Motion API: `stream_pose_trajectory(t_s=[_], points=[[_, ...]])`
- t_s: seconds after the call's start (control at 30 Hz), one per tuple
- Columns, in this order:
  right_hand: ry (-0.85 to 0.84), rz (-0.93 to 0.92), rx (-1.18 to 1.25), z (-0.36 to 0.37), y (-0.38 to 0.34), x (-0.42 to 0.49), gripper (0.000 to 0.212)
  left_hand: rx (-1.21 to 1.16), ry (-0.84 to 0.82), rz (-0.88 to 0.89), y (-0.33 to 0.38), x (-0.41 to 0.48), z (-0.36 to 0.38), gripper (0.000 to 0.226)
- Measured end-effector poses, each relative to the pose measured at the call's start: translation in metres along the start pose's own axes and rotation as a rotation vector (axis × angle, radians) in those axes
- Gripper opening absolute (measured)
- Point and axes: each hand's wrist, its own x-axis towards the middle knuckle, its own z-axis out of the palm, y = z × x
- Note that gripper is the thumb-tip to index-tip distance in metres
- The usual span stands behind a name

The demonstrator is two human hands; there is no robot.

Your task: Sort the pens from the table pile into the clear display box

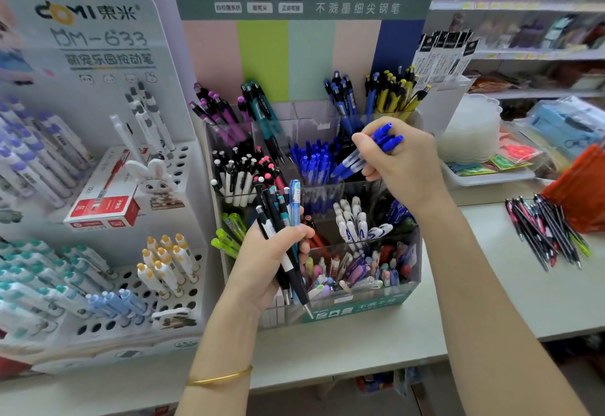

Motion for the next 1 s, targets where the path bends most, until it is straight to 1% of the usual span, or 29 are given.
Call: stream_pose_trajectory(t_s=[0.07, 0.17, 0.23, 0.4, 0.5, 0.6, 0.7, 0.83, 0.9, 1.0], points=[[0.022, -0.01, -0.043, 0.002, 0.004, -0.003, 0.022, -0.004, -0.01, -0.01, 0.0, 0.001, 0.002, 0.036], [0.194, -0.018, -0.114, 0.001, 0.009, -0.009, 0.027, -0.007, -0.018, -0.016, -0.001, 0.003, 0.002, 0.035], [0.256, -0.023, -0.135, 0.003, 0.011, -0.011, 0.028, -0.005, -0.019, -0.019, -0.002, 0.004, 0.001, 0.037], [0.229, -0.044, -0.101, 0.022, 0.011, -0.012, 0.025, -0.007, -0.025, -0.02, -0.003, 0.007, 0.002, 0.038], [0.216, 0.015, -0.059, 0.018, 0.015, -0.011, 0.021, -0.021, -0.029, -0.03, -0.004, 0.008, 0.003, 0.04], [0.193, 0.068, 0.001, 0.015, 0.018, -0.012, 0.018, -0.026, -0.027, -0.048, -0.005, 0.008, 0.004, 0.03], [0.178, 0.058, -0.063, 0.023, 0.015, -0.003, 0.025, -0.015, -0.021, -0.06, -0.006, 0.009, 0.007, 0.025], [0.11, 0.096, -0.21, 0.034, 0.012, 0.018, 0.033, -0.009, -0.023, -0.068, -0.006, 0.009, 0.008, 0.022], [0.123, 0.098, -0.297, 0.039, 0.01, 0.02, 0.038, -0.012, -0.019, -0.06, -0.006, 0.009, 0.007, 0.024], [0.133, 0.132, -0.299, 0.044, 0.008, 0.018, 0.034, -0.028, -0.005, -0.038, -0.005, 0.009, 0.006, 0.027]])
